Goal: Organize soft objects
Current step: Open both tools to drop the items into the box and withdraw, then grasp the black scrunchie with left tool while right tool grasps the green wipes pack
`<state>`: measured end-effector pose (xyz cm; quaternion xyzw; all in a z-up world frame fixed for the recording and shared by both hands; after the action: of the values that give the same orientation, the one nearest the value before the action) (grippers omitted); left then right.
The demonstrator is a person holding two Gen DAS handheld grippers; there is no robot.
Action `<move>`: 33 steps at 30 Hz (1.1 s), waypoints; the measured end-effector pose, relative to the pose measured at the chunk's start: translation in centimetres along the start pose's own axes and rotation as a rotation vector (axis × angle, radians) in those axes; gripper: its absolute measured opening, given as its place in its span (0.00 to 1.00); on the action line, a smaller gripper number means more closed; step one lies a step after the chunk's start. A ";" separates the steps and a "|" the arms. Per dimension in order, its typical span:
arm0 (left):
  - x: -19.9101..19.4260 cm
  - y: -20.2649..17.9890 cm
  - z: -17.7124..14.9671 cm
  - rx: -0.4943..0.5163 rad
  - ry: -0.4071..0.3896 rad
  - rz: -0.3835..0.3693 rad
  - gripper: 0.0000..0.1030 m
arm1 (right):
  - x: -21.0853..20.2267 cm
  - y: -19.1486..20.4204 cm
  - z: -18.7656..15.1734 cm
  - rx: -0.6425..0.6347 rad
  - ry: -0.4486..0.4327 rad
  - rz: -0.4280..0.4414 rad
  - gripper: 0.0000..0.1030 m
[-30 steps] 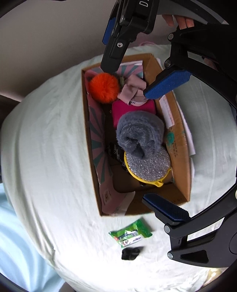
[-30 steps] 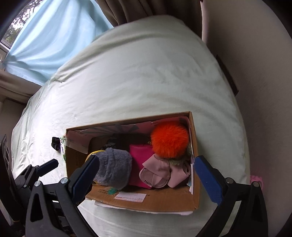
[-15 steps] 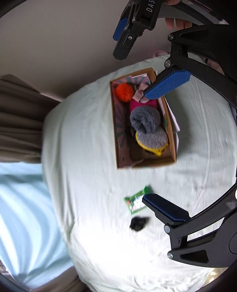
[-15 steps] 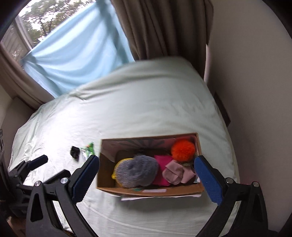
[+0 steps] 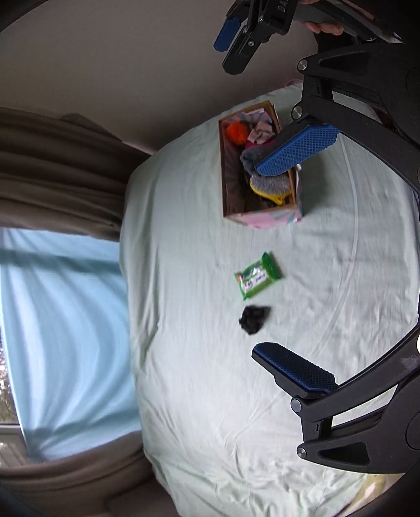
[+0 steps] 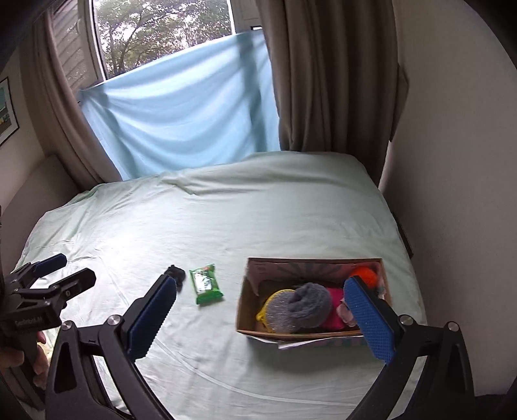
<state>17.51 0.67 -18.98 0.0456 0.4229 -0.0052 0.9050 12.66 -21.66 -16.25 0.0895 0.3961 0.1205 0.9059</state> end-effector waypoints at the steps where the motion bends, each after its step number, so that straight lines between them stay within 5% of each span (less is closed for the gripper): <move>1: 0.0 0.8 -0.1 -0.002 -0.006 0.003 1.00 | 0.1 0.8 -0.1 -0.002 -0.005 0.004 1.00; 15: 6.9 8.9 -1.0 -0.010 0.003 -0.076 1.00 | 8.7 9.4 0.1 -0.025 -0.025 0.089 1.00; 24: 19.0 10.7 -3.4 0.058 0.055 -0.093 0.99 | 22.0 11.0 -1.7 -0.070 0.035 0.113 1.00; 33: 31.0 8.9 -6.6 0.136 0.072 -0.115 0.91 | 33.7 8.5 -5.9 -0.094 0.110 0.074 1.00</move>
<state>32.77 11.05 -46.21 0.0826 0.4560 -0.0841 0.8821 29.21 -3.36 -41.43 0.0546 0.4357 0.1769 0.8809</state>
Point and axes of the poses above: each gripper's, at about its wrist camera, not at the fingertips, and x roughly the way its jaws point, y to its left, z to its top, the point moved 10 cm from there along x, roughly the way its jaws point, and after that the axes turned 13 degrees about z, right-handed, at the moved point
